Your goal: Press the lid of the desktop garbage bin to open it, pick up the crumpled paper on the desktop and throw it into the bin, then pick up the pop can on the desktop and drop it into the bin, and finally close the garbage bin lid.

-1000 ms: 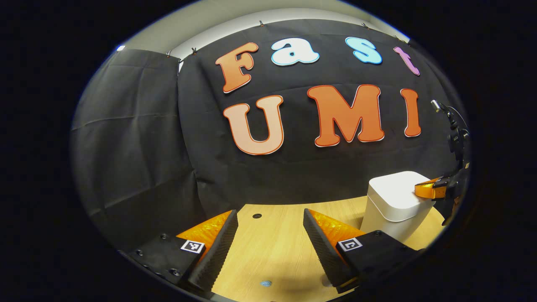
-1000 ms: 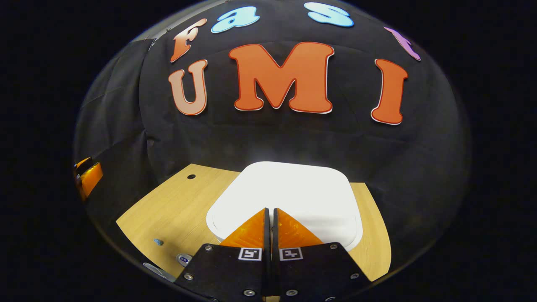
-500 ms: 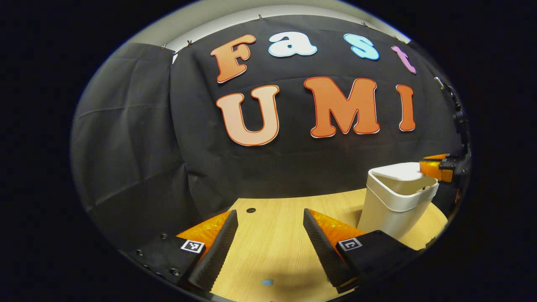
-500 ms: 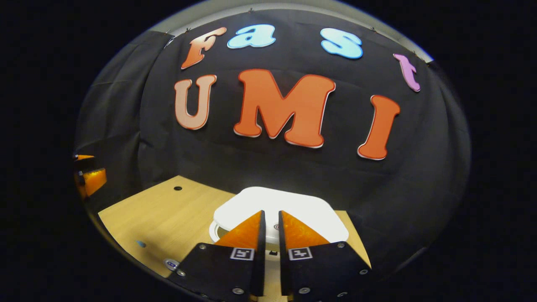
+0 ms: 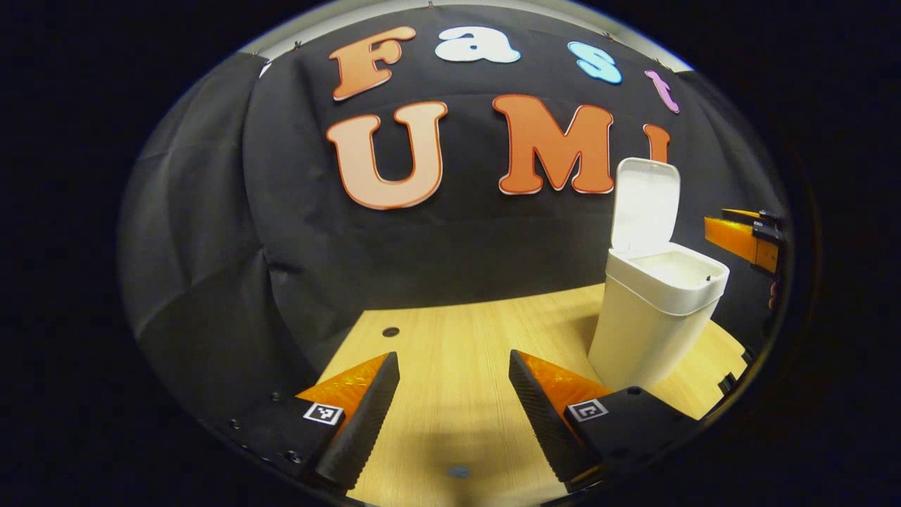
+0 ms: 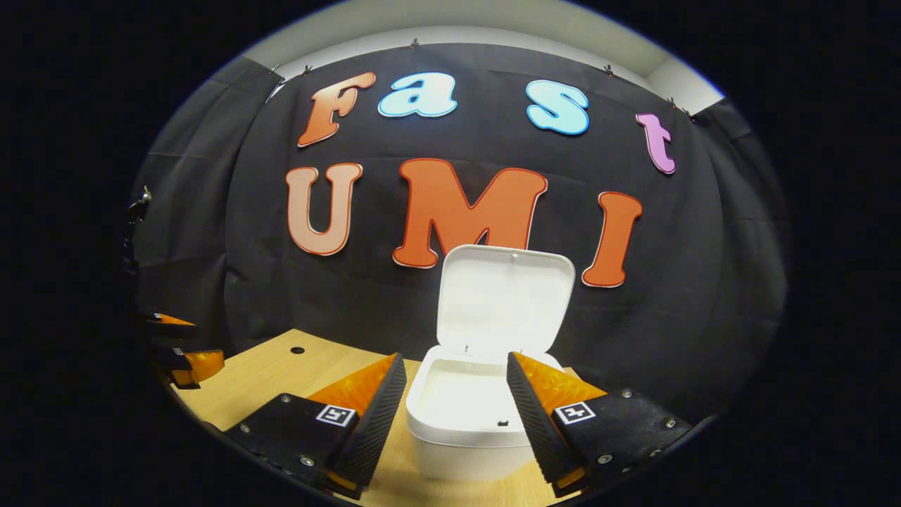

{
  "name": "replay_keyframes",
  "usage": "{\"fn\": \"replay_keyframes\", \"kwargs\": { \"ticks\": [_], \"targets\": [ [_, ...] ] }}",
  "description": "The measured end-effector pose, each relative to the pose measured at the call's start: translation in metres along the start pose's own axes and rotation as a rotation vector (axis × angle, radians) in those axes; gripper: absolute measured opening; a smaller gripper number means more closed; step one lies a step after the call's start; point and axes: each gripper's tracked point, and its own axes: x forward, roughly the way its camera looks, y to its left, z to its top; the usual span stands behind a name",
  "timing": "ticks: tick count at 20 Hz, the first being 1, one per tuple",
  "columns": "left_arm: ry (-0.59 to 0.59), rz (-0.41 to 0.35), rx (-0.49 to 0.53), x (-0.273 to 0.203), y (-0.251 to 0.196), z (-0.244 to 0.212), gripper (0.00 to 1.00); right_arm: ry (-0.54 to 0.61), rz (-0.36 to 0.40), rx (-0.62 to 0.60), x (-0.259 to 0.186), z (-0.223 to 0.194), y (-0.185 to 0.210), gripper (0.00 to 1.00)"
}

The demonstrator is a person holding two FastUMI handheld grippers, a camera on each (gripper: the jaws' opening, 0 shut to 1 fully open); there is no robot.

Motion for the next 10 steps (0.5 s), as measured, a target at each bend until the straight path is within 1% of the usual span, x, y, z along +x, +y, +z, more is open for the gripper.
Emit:
{"fn": "replay_keyframes", "kwargs": {
  "ticks": [1,2,4,6,7,8,9,10],
  "targets": [
    [0.030,-0.018,-0.005,0.004,0.000,-0.010,0.95,0.025,0.004,-0.005,-0.004,-0.010,0.008,0.90],
    [0.055,-0.034,-0.006,0.005,0.001,-0.021,1.00,0.044,0.008,-0.009,-0.008,-0.019,0.017,0.92],
    [0.101,-0.068,-0.005,0.010,0.002,-0.042,1.00,0.088,0.018,-0.011,-0.015,-0.038,0.032,0.93],
    [0.169,-0.111,-0.028,0.009,0.001,-0.064,1.00,0.138,0.026,0.001,-0.020,-0.061,0.047,0.94],
    [0.199,-0.123,-0.033,0.009,0.003,-0.075,0.95,0.159,0.030,0.011,-0.023,-0.071,0.054,0.95],
    [0.219,-0.125,-0.023,0.012,0.006,-0.086,1.00,0.180,0.031,0.021,-0.025,-0.081,0.060,0.96],
    [0.236,-0.126,-0.006,0.016,0.011,-0.095,1.00,0.196,0.034,0.030,-0.027,-0.089,0.066,0.96],
    [0.261,-0.136,0.003,0.019,0.015,-0.109,0.96,0.213,0.040,0.035,-0.029,-0.098,0.073,0.96]
  ]
}}
